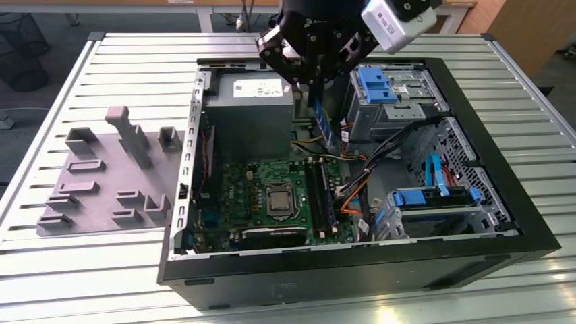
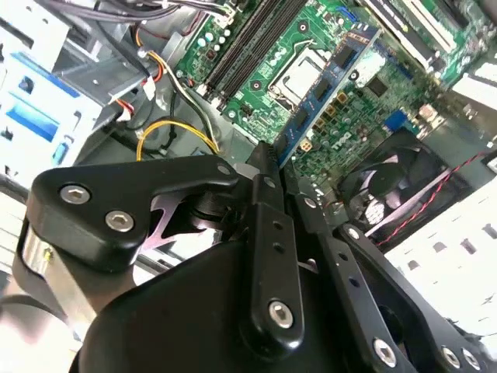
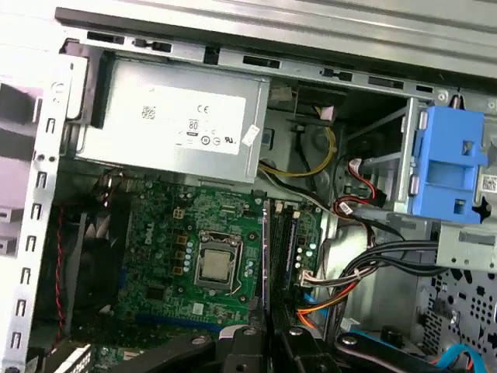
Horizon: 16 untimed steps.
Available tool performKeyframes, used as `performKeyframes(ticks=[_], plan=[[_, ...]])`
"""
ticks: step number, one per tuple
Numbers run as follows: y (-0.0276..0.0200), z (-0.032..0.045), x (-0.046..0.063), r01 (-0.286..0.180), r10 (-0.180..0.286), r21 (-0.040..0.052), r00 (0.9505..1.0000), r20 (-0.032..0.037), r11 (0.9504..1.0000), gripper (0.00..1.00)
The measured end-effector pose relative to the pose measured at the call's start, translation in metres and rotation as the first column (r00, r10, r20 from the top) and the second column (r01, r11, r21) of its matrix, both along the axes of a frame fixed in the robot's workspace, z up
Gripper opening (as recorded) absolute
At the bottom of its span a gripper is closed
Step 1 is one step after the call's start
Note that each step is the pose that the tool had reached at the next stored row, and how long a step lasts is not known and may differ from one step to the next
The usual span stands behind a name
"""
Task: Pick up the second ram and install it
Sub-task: 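Insert the second ram into the second slot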
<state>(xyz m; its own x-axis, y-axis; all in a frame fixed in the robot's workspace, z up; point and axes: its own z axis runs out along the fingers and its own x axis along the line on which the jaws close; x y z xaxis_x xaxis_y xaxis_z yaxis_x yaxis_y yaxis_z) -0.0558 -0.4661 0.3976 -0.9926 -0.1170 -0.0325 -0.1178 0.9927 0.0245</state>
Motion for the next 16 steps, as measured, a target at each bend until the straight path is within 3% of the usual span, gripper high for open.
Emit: performKeyframes(ticks=[5, 16], plan=[[0.0000, -0.0010, 0.0000, 0.091, -0.091, -0.0002, 0.9958, -0.0001, 0.9958, 0.14], [0.0000, -0.0015, 0.0000, 0.098, -0.098, -0.0001, 0.9951, -0.0001, 0.9951, 0.14]])
